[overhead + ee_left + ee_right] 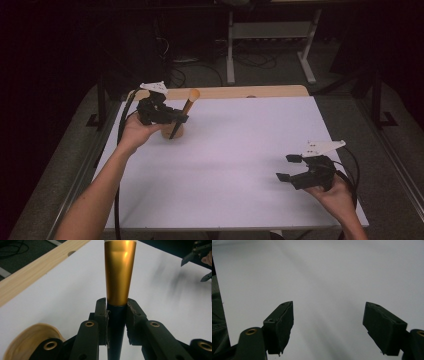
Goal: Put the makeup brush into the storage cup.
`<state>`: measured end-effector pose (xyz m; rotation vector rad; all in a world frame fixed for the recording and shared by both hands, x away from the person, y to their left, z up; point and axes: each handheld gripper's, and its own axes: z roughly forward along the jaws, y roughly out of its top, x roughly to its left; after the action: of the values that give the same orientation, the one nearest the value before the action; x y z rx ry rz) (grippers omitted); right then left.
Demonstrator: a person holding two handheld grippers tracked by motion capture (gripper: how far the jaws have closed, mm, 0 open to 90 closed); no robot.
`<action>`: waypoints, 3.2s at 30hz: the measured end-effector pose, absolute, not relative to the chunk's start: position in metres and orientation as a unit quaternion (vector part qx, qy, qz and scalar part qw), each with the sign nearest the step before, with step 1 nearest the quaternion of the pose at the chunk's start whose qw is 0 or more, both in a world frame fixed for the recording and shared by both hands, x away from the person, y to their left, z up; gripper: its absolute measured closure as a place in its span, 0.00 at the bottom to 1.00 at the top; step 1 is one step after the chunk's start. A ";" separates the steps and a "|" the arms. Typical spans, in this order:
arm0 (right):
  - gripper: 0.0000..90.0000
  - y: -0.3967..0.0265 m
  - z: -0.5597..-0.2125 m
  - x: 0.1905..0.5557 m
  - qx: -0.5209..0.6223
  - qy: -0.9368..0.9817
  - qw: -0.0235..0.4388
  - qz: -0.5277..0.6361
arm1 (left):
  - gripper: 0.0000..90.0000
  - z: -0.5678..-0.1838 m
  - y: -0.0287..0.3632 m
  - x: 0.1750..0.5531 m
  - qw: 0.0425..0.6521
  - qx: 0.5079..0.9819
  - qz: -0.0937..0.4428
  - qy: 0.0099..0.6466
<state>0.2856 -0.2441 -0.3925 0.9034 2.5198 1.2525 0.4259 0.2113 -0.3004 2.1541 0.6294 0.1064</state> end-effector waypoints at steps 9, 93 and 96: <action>0.26 -0.244 -0.391 0.287 0.302 0.849 0.094 0.423 | 0.81 -0.286 0.209 0.441 0.439 0.862 0.052 0.250; 0.27 -0.230 -0.399 0.294 0.292 0.857 0.085 0.416 | 0.81 -0.379 0.262 0.503 0.498 0.775 0.069 0.384; 0.27 -0.230 -0.399 0.294 0.292 0.857 0.085 0.416 | 0.81 -0.379 0.262 0.503 0.498 0.774 0.068 0.384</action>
<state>0.2944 -0.2296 -0.3989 0.8716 2.5556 1.2396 0.5032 0.2619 -0.3788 1.8736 0.9296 0.1645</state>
